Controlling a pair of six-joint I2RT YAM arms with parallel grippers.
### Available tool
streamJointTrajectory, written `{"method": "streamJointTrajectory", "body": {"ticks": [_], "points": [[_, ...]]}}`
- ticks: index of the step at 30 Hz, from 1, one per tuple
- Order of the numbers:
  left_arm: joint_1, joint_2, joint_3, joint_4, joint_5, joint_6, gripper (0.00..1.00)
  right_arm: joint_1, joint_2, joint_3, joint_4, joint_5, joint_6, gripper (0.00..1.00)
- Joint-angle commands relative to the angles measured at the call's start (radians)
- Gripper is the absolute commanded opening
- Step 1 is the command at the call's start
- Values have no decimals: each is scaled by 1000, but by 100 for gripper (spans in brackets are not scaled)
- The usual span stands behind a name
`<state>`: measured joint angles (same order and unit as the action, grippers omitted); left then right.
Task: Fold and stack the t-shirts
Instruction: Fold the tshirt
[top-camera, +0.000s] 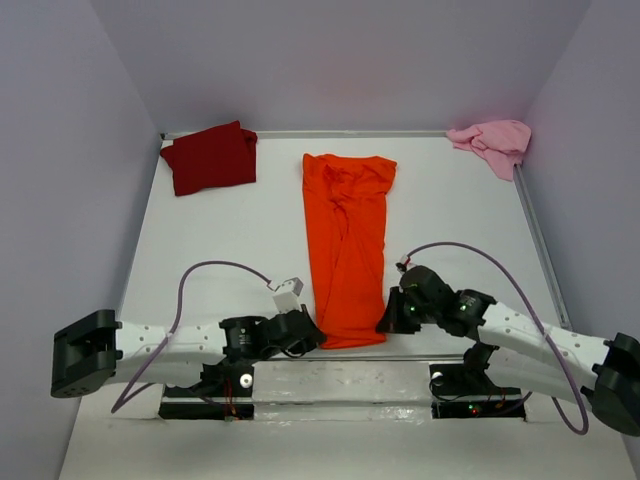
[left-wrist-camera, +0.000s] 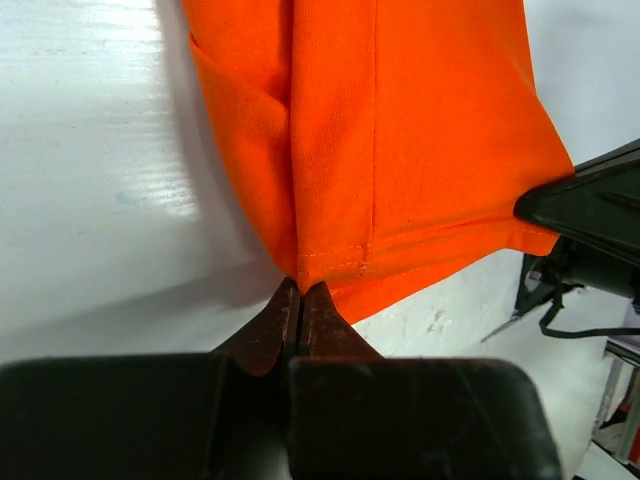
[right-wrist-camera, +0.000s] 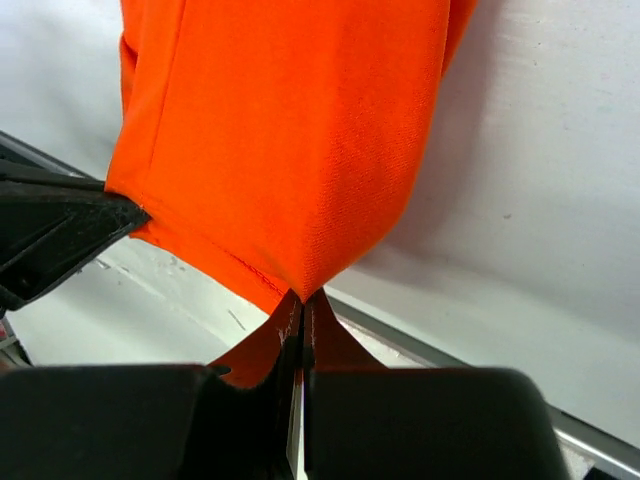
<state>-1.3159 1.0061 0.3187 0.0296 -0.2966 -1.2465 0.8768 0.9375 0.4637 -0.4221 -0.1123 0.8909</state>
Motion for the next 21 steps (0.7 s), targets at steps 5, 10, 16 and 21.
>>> {"method": "streamJointTrajectory", "body": {"ticks": [5, 10, 16, 21], "points": [[-25, -89, 46, -207, -82, -16, 0, 4, -100, 82, -198, 100, 2, 0], [-23, -106, 132, -302, -193, 34, 0, 4, -66, 139, -187, 187, 8, 0], [0, -156, 213, -329, -325, 116, 0, 4, 0, 231, -164, 298, -29, 0], [76, -88, 276, -281, -349, 241, 0, 4, 116, 302, -153, 402, -66, 0]]}}
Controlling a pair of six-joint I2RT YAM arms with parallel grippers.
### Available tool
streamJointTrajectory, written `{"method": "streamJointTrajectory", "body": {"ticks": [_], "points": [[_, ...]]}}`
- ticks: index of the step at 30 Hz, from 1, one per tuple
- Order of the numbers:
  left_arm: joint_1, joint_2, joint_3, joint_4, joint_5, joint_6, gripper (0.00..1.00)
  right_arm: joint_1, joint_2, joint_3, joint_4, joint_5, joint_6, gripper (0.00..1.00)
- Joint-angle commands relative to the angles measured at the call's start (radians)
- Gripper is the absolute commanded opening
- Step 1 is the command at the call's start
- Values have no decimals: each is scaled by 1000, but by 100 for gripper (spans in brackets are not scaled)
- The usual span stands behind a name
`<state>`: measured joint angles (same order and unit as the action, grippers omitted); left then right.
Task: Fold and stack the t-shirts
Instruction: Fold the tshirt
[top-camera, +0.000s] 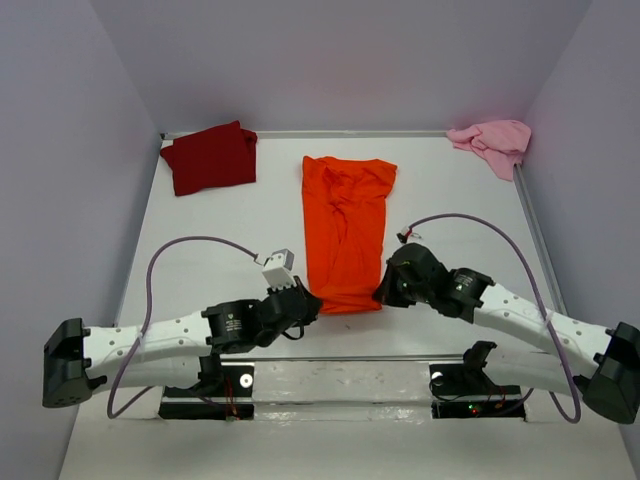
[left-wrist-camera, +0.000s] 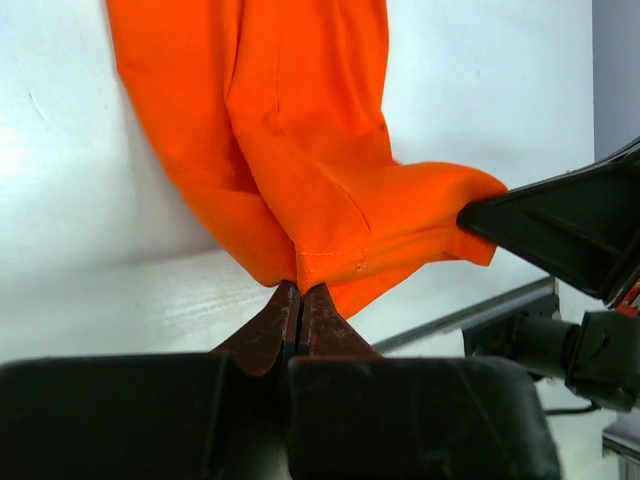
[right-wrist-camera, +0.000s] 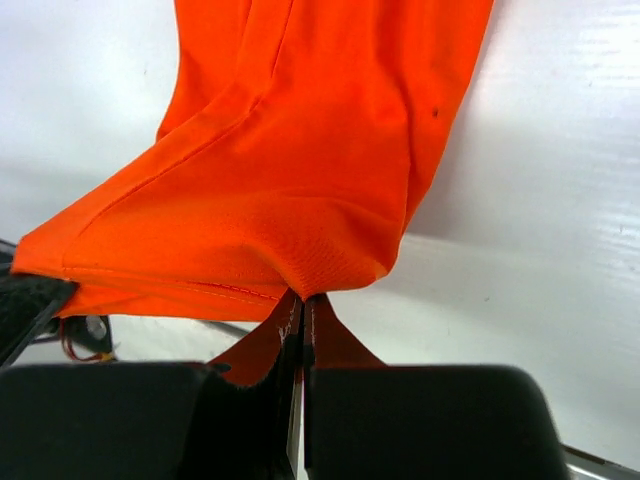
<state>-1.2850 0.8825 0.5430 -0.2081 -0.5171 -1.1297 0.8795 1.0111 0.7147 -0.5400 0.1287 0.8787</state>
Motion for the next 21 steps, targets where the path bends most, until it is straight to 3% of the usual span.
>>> {"method": "streamJointTrajectory", "body": {"ticks": [1, 11, 21], "points": [[56, 45, 64, -30, -124, 142, 0, 1, 56, 69, -34, 196, -58, 0], [251, 131, 107, 148, -93, 373, 0, 1, 253, 193, -8, 400, -138, 0], [371, 309, 195, 295, -29, 531, 0, 1, 414, 348, 26, 520, -225, 0]]}}
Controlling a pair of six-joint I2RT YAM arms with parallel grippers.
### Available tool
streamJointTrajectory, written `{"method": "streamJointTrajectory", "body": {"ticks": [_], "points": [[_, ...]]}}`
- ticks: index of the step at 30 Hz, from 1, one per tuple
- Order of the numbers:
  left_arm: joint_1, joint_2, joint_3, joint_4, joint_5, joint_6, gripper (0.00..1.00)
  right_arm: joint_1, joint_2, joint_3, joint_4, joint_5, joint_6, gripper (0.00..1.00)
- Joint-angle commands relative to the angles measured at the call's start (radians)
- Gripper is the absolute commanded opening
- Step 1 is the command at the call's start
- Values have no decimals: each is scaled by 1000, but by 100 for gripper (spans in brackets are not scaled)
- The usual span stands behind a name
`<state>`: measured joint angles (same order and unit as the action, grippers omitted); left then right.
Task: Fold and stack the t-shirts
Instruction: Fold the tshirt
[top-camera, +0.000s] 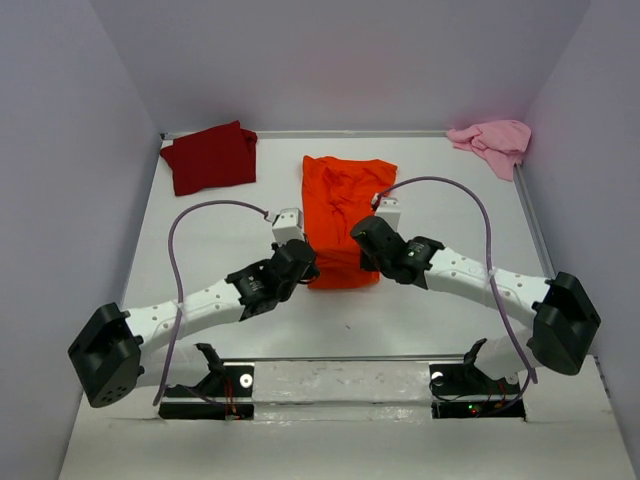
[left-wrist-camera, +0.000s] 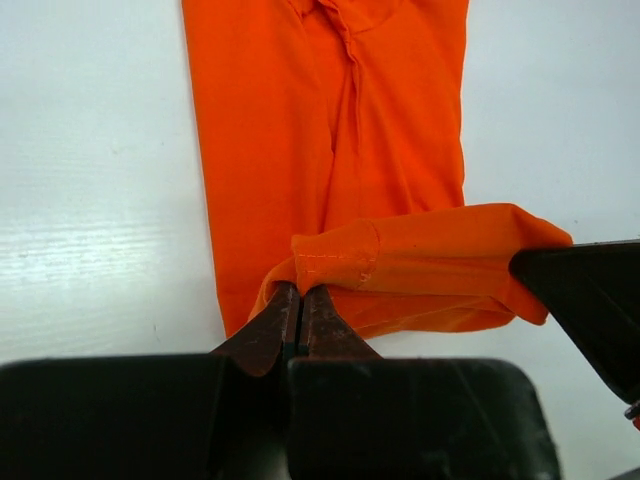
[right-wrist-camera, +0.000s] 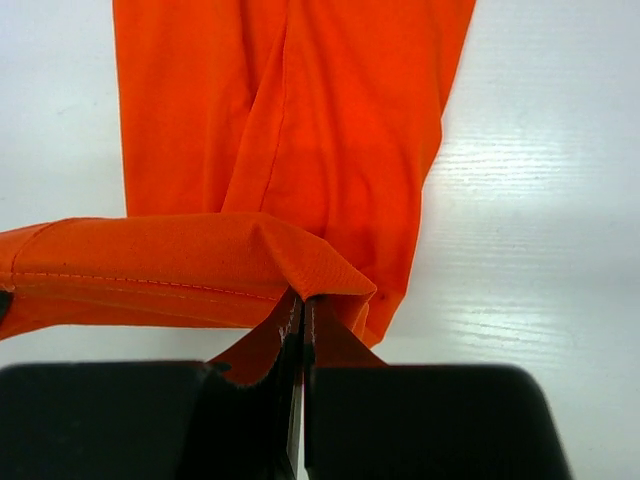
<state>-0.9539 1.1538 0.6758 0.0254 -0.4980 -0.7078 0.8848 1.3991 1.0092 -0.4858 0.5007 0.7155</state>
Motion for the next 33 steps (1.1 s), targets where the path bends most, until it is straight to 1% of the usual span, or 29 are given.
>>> {"method": "streamJointTrajectory", "body": {"ticks": [1, 6, 10, 21, 26, 33], "points": [[53, 49, 71, 67, -47, 120, 0, -4, 35, 72, -27, 153, -65, 0], [81, 118, 116, 105, -31, 172, 0, -4, 101, 95, -25, 211, -80, 0], [107, 181, 120, 148, -17, 203, 0, -24, 168, 103, -13, 234, -77, 0], [153, 285, 128, 225, -11, 220, 0, -76, 276, 149, 23, 298, -79, 0], [170, 333, 162, 248, -14, 226, 0, -99, 314, 189, 41, 302, -120, 0], [191, 398, 232, 229, -4, 229, 0, -132, 377, 227, 56, 291, -139, 0]]}}
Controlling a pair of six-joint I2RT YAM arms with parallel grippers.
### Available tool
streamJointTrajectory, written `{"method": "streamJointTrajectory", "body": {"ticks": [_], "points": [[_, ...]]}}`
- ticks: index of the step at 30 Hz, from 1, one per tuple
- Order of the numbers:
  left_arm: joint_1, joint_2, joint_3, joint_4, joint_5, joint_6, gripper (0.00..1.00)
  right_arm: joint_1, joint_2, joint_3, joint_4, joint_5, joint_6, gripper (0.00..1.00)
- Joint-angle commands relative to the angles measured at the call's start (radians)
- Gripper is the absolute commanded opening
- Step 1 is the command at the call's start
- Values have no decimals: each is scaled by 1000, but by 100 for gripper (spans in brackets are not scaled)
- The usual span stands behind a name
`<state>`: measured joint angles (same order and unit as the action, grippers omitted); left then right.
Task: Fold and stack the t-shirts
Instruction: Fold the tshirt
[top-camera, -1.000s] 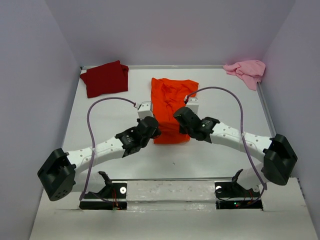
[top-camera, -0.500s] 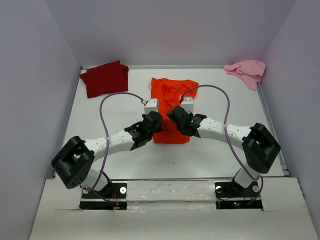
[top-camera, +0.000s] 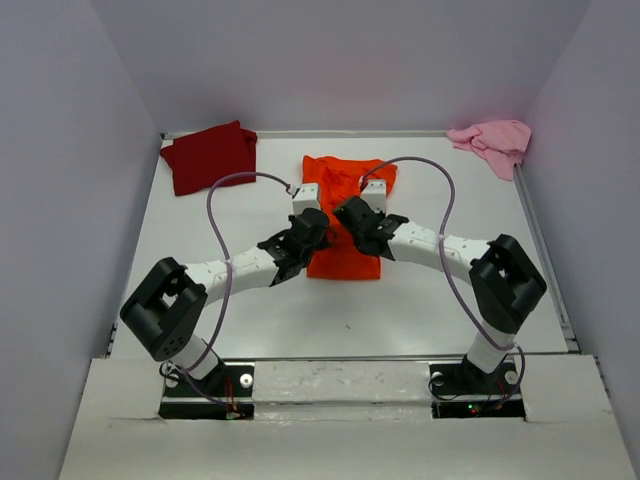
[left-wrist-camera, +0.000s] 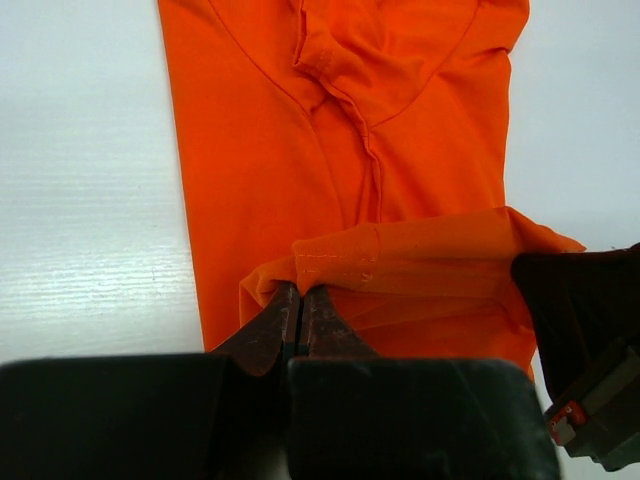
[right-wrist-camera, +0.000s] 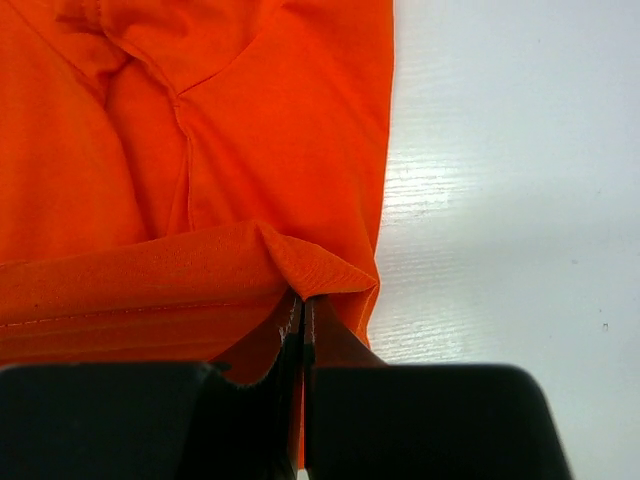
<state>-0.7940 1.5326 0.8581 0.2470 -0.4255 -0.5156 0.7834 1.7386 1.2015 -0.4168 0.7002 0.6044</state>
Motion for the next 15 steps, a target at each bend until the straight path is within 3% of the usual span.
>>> {"method": "streamJointTrajectory", "body": {"ticks": [1, 2, 3, 4, 5, 6, 8, 9, 12, 15], "points": [[33, 26, 56, 2, -78, 37, 0, -30, 48, 38, -11, 90, -29, 0], [35, 32, 62, -5, -82, 34, 1, -30, 62, 43, -11, 85, -29, 0], [35, 38, 67, -8, -84, 32, 9, -42, 76, 47, -11, 79, -29, 0], [35, 43, 68, -14, -85, 32, 33, -42, 105, 56, -5, 50, -43, 11], [35, 38, 68, -20, -85, 32, 34, -52, 119, 61, -2, 30, -52, 20], [35, 34, 70, -21, -88, 31, 50, -52, 137, 64, 6, 24, -60, 32], [35, 5, 74, -34, -99, 28, 65, -52, 142, 58, 22, 22, -74, 40], [35, -21, 81, -38, -105, 31, 67, -52, 138, 55, 38, 22, -90, 46], [35, -61, 130, -92, -113, 42, 72, -52, 108, 62, 46, 24, -121, 53], [35, -126, 214, -184, -110, 63, 72, -52, 61, 79, 46, 30, -178, 55]]}}
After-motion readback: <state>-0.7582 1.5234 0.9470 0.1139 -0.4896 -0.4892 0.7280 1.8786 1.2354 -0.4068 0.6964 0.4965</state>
